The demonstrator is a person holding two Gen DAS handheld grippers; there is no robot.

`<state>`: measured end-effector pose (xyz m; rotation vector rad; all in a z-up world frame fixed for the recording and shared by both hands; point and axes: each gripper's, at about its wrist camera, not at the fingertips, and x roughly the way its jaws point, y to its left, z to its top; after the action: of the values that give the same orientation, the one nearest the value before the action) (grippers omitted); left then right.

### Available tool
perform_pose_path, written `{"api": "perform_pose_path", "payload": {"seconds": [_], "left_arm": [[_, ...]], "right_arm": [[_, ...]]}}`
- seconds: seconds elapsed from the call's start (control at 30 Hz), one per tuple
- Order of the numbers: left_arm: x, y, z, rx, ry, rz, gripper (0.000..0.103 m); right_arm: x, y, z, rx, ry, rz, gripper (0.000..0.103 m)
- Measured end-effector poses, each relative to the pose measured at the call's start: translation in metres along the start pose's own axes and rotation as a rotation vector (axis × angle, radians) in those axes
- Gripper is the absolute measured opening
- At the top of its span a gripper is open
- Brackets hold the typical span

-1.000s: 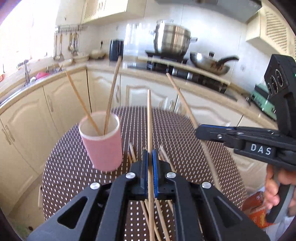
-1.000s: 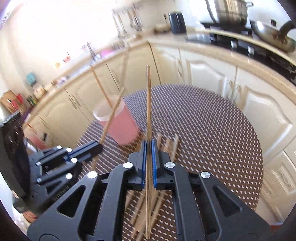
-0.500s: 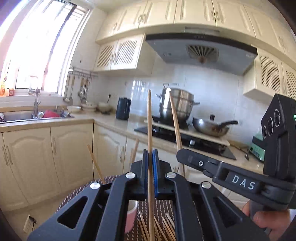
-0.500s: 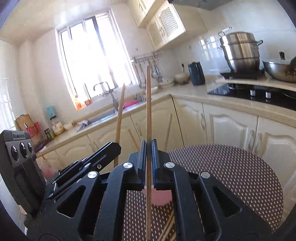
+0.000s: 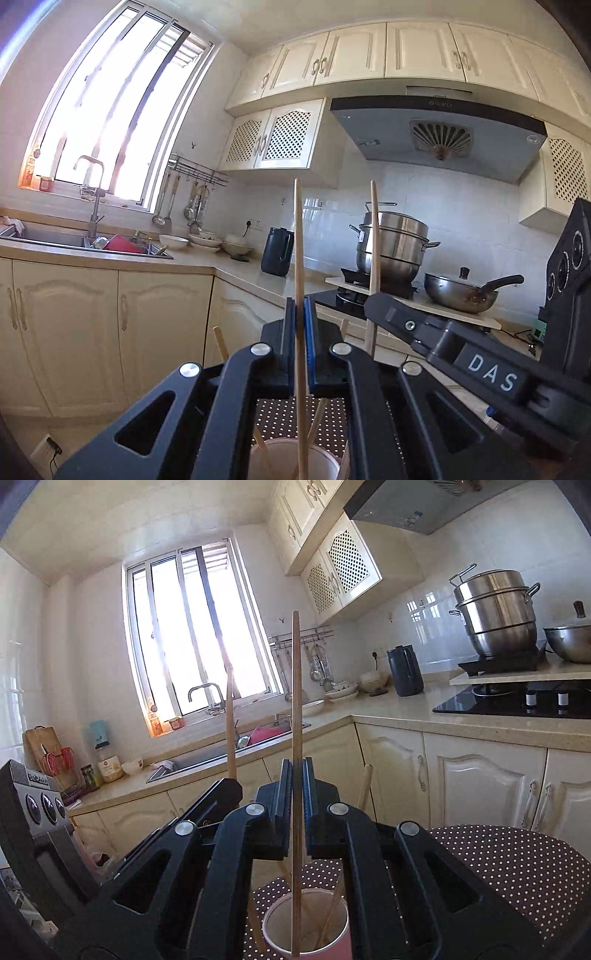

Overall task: Organize utensils
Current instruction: 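Carry the left tool's chopstick into the pink cup while the right tool inserts its own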

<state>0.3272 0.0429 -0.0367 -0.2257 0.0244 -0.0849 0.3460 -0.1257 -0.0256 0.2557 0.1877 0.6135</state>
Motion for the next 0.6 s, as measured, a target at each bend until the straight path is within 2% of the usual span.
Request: {"api": "perform_pose_path", "payload": {"seconds": [0.27, 0.6], "left_arm": [[0.023, 0.012, -0.023, -0.004, 0.034, 0.018, 0.005], [0.005, 0.016, -0.038, 0.005, 0.089, 0.005, 0.005]], "right_arm": [[0.018, -0.012, -0.017, -0.010, 0.020, 0.000, 0.006], [-0.005, -0.010, -0.033, -0.050, 0.063, 0.006, 0.006]]}}
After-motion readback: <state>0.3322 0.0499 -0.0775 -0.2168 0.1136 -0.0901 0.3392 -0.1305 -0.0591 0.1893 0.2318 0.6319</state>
